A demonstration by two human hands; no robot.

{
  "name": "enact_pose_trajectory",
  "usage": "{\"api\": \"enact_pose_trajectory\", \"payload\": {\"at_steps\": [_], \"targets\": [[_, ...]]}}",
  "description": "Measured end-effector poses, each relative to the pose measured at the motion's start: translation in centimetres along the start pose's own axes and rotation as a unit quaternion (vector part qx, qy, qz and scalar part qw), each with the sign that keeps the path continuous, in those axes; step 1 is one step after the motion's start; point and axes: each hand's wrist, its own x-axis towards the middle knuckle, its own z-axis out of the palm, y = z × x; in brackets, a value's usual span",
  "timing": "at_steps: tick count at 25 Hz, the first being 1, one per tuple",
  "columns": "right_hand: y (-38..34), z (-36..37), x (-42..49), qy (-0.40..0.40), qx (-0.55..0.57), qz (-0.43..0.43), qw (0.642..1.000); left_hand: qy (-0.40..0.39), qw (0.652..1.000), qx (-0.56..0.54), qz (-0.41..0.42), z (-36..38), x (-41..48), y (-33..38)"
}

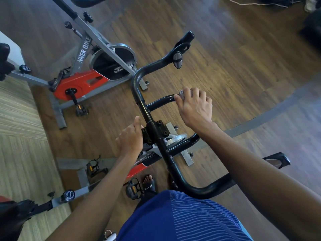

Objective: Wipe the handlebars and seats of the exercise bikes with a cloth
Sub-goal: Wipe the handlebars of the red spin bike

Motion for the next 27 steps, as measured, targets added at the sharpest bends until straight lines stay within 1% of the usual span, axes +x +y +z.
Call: {"api": "enact_pose_trajectory", "payload": {"at_steps": [3,5,7,10,12,13,15,16,18,23,25,27], "targets": [[-2.6,0.9,1.1,-0.011,-0.047,-0.033,0.998,-0.009,1.0,0.006,-0.004,-0.2,0.0,0.3],[-4.1,1.5,1.2,-0.015,-0.05,-0.065,0.997,-0.004,1.0,0.011,-0.008,-0.2,-0.1,0.4],[-5.7,1.8,1.0,-0.026,-0.031,-0.091,0.995,0.005,0.999,0.031,-0.008,-0.2,0.0,0.4],[-8.6,2.4,-0.2,-0.056,0.022,-0.126,0.99,-0.001,0.996,0.086,-0.005,-0.3,0.1,0.4],[-9.5,2.7,-1.0,-0.049,0.051,-0.148,0.986,-0.007,0.994,0.105,-0.004,-0.3,0.1,0.3],[-9.2,2.6,-1.1,-0.046,0.051,-0.163,0.984,-0.005,0.996,0.09,-0.012,-0.3,0.0,0.4],[-7.5,2.3,-0.4,-0.043,0.016,-0.198,0.979,0.0,0.998,0.049,-0.027,-0.3,-0.1,0.4],[-6.4,2.0,0.2,-0.041,-0.002,-0.202,0.979,0.002,0.999,0.037,-0.025,-0.2,-0.2,0.4],[-4.4,1.2,1.3,-0.03,-0.022,-0.177,0.984,0.003,1.0,0.028,-0.013,-0.2,-0.2,0.2],[-0.2,-0.1,0.8,0.007,-0.007,-0.082,0.997,-0.012,1.0,0.016,-0.008,0.0,0.0,-0.2],[1.1,-0.5,-0.5,0.013,0.029,-0.02,0.999,-0.013,1.0,0.007,-0.01,0.0,0.0,-0.1],[1.7,-0.7,-2.0,0.012,0.098,0.072,0.993,-0.006,1.0,-0.006,-0.001,0.0,0.0,-0.1]]}}
